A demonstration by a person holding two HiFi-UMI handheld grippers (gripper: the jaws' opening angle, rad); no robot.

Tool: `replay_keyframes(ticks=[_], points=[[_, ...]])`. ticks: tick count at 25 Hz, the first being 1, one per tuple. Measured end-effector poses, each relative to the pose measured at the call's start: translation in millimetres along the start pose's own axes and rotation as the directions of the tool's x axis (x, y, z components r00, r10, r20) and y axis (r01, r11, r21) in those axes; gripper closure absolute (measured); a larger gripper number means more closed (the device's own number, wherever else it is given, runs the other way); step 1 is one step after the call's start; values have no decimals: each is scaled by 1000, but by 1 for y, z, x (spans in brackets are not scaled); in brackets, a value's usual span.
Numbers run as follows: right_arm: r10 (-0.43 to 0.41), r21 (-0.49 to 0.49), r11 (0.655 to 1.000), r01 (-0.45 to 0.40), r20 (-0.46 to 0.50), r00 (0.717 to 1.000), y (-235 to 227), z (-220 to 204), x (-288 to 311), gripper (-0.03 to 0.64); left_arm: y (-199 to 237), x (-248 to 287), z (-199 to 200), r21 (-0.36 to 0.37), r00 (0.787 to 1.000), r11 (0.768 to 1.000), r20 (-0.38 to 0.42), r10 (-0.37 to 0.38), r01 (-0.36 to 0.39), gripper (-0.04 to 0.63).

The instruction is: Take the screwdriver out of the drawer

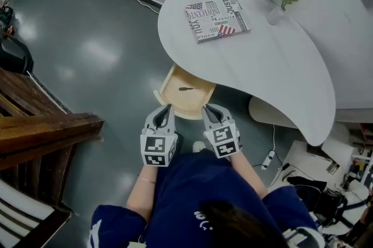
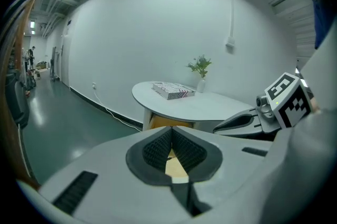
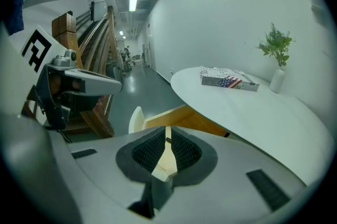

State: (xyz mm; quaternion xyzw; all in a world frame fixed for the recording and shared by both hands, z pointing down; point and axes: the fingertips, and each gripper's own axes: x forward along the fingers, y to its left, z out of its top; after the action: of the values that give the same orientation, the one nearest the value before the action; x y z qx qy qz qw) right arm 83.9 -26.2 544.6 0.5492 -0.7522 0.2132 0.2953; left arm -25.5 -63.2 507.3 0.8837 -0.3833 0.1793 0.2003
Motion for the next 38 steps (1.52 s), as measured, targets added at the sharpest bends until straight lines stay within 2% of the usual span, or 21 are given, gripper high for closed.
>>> replay_keyframes(ticks=[8,13,16,21,27,30,38], points=[[28,-55,998,-33,-88,996,13,6,40,577,33,12,2,21,998,999,-33,-44,45,591],[43,-120,991,-60,-142,989,11,5,60,571,43,14,1,3,998,999,-41,-37,37,591],[74,-184,976,-112,-202,977,13,0,75,528,45,16,-2,-16,998,999,-55,-33,32,591],[107,-256,950,-180,-275,956,12,-6,102,518,46,18,-4,-62,998,998,-68,3,-7,591],[165,-293,914,-279,-359,918,19,-20,133,472,50,28,0,-74,997,996,-73,37,-43,591],[169,-307,904,-298,-384,908,18,-29,147,473,53,29,-1,-82,995,994,-78,70,-76,591],[172,-380,844,-379,-477,862,17,-52,179,448,62,27,-15,-95,985,987,-125,117,-129,591]])
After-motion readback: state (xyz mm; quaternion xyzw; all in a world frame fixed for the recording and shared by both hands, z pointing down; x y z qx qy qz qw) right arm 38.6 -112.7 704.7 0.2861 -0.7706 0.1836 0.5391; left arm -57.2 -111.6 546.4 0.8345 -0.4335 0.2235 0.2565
